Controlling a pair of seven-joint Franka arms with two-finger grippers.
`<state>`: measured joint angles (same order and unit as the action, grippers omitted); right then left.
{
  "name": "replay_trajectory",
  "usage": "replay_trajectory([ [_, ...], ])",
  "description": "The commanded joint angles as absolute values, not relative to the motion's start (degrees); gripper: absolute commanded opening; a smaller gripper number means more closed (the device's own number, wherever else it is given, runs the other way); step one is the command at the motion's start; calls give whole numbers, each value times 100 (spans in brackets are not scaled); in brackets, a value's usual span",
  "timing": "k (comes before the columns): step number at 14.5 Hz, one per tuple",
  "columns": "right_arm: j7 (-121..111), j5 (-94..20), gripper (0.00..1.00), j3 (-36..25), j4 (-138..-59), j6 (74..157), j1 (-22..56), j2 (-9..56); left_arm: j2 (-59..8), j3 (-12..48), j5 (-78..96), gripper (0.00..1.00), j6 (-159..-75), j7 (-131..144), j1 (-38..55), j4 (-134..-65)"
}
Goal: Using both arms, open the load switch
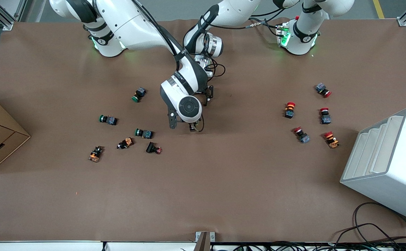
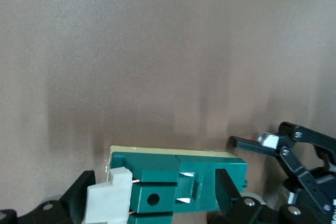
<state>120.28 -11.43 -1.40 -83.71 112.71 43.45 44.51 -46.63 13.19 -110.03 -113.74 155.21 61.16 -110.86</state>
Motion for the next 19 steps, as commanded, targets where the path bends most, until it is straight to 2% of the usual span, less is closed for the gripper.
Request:
replay_trajectory([
  [1,11883,-1301,100,-9,-8244,11021,4254,4439,-4728,1301,-10995,100,-11294,15715,6205,-11118],
  [19,11435,-1529,100,79,-7954,9748,4245,4386,-4711,1318,-10986,100,-11224,15697,6249,-11109],
])
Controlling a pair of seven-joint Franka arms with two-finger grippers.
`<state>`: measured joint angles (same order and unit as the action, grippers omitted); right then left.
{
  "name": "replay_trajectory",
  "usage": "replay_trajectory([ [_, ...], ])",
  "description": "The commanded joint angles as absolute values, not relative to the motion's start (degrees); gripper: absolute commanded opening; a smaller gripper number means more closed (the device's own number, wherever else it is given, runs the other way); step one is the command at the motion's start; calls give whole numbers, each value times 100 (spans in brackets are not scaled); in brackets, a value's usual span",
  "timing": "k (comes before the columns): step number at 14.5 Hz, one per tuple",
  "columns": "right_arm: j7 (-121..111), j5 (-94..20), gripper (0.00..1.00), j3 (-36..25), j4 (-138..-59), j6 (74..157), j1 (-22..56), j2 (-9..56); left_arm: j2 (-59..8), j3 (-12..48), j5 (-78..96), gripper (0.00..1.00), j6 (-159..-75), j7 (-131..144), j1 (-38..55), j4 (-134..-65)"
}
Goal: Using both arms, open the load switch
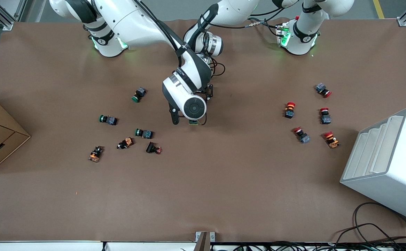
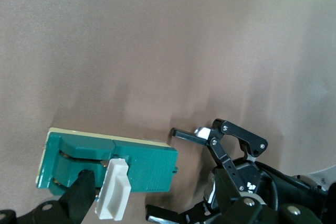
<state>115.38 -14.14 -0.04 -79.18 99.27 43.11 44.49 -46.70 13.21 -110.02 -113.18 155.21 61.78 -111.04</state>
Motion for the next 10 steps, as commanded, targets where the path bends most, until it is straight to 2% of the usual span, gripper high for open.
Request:
replay_trajectory([
  [1,11374,-1529,100,79,-7954,9651,4254,4394,-4711,1318,-10986,100,-11224,15697,6258,-11109],
  [10,11312,-1521,99,141,-8007,9571,4386,4421,-4711,1318,-10986,100,-11224,15697,6249,-11109],
])
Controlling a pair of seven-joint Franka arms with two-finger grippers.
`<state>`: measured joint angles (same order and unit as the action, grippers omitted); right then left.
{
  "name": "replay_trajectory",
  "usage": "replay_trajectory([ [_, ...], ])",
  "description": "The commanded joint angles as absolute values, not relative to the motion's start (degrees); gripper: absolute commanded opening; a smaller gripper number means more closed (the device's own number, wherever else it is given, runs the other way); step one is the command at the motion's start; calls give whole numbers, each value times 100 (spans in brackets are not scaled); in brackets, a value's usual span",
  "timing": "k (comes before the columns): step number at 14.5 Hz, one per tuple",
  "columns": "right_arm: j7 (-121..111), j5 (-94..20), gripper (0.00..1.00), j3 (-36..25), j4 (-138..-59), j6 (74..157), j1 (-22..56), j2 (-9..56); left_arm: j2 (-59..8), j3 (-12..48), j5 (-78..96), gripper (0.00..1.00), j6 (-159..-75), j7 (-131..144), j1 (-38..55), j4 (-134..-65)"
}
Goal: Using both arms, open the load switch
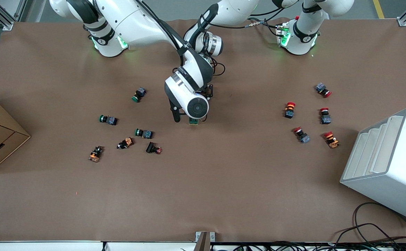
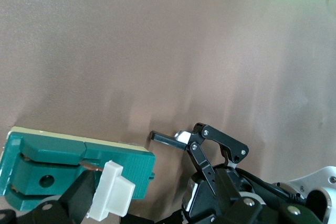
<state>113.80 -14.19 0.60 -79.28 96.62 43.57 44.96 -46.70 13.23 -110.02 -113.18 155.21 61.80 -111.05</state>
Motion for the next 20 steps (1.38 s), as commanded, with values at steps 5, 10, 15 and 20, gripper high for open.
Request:
replay_trajectory([
  [5,11312,-1521,99,141,-8016,9606,4438,4430,-4685,1318,-10986,100,-11224,15671,6240,-11101],
  [10,11312,-1521,99,141,-8024,9606,4465,4438,-4676,1310,-10986,100,-11224,15662,6240,-11109],
  [15,11312,-1512,99,141,-8059,9703,4482,4447,-4641,1318,-10882,100,-11224,15346,6188,-10978],
  [20,11303,-1512,100,141,-8086,9764,4491,4456,-4632,1318,-10828,100,-11232,15302,6196,-10986],
])
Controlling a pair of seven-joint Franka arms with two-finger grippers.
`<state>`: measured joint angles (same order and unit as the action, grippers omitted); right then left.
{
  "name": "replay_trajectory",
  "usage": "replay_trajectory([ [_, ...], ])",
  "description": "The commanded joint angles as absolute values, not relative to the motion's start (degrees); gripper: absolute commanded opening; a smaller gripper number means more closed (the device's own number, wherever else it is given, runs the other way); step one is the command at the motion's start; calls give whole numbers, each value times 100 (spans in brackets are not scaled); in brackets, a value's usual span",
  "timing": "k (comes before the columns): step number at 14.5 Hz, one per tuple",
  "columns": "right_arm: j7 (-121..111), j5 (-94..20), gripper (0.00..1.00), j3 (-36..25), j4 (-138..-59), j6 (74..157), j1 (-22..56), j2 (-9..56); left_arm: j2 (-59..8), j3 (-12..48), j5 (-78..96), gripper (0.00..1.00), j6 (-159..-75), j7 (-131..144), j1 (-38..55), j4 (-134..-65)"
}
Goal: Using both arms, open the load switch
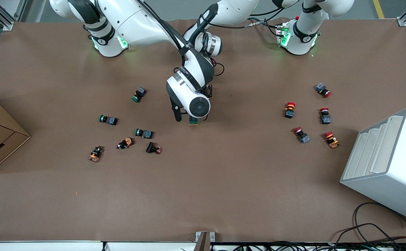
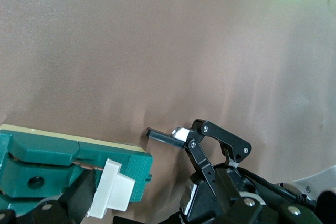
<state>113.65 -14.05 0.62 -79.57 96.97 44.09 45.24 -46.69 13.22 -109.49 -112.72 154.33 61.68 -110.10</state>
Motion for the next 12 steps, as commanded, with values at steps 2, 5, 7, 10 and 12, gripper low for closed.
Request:
replay_trajectory([
  [2,11303,-1512,99,141,-8086,9773,4500,4456,-4641,1318,-10837,100,-11224,15302,6196,-10986],
  [5,11268,-1503,100,132,-8033,9721,4386,4421,-4597,1318,-10828,100,-11232,15293,6196,-10986],
  [7,11006,-1512,100,132,-7937,9703,4185,4316,-4553,1327,-10671,100,-11232,15171,6188,-10978],
  [10,10199,-1398,100,62,-7919,9694,3877,3922,-4369,1397,-10004,100,-11232,14478,6187,-10890],
  [12,9513,-1153,100,-79,-7928,9686,3631,3649,-4368,1441,-9696,100,-11232,14309,6187,-10715],
])
